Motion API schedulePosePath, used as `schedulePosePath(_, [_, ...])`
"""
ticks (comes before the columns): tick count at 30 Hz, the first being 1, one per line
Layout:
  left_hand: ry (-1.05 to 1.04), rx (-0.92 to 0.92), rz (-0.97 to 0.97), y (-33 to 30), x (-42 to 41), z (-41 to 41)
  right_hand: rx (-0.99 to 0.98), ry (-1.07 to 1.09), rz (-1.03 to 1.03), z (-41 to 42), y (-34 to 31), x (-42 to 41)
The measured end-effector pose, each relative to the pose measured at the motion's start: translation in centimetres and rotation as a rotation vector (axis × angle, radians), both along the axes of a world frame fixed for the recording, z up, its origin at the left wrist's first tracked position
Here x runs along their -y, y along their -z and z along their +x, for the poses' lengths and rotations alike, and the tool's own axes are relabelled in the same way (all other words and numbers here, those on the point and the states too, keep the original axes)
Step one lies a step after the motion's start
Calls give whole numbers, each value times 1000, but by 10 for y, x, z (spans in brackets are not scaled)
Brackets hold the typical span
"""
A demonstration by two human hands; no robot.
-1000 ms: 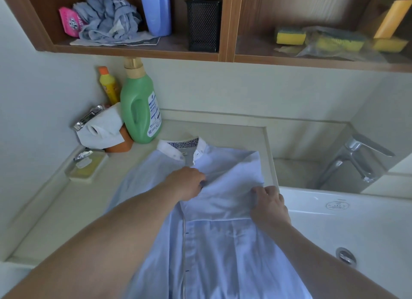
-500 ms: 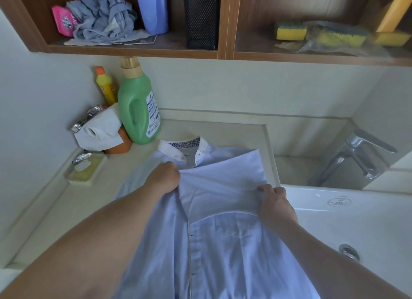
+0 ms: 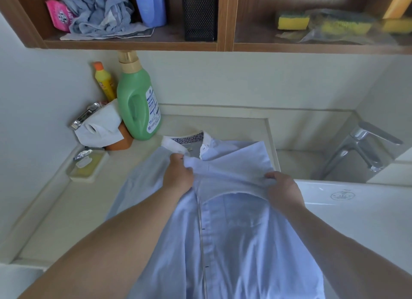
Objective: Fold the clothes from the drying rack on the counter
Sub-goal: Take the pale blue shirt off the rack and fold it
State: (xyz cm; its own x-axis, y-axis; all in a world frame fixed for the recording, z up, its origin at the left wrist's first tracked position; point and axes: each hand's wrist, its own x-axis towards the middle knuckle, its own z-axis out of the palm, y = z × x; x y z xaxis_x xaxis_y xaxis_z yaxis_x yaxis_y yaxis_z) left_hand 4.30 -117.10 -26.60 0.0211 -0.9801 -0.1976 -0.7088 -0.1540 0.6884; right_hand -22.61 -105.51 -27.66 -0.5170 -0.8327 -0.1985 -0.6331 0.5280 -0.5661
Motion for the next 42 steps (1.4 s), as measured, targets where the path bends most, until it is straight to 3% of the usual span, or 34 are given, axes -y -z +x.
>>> schedulePosePath(4, [106,285,35,8,-15,-1,-16,-141,145,-3,6,-3])
schedulePosePath(7, [145,409,-309,5,-37,-16,67,-101,94,-8,-1,-7])
schedulePosePath(9, [345,483,-420,6,-54,-38,79,-79,91,-11,-3,-13])
schedulePosePath(11, [511,486,-186,11,-72,-60,111,-60,91,-12,-3,-18])
schedulePosePath(13, [557,523,84,21,-84,-72,187,-46,83,-13,-5,-25])
schedulePosePath(14, [566,558,124,27,-86,-70,244,-42,89,-14,-7,-28])
schedulePosePath(20, [592,670,51,40,-80,-57,622,-90,268,-43,-8,-75])
schedulePosePath(24, [607,686,15,39,-68,-47,716,-171,391,-48,-8,-109])
schedulePosePath(30, [607,698,4,39,-60,-38,595,-293,552,-32,-9,-136])
schedulePosePath(37, [561,674,70,34,-58,-39,194,79,146,-14,1,-170])
schedulePosePath(42, [492,630,9,28,-89,-56,285,166,197,8,21,-219])
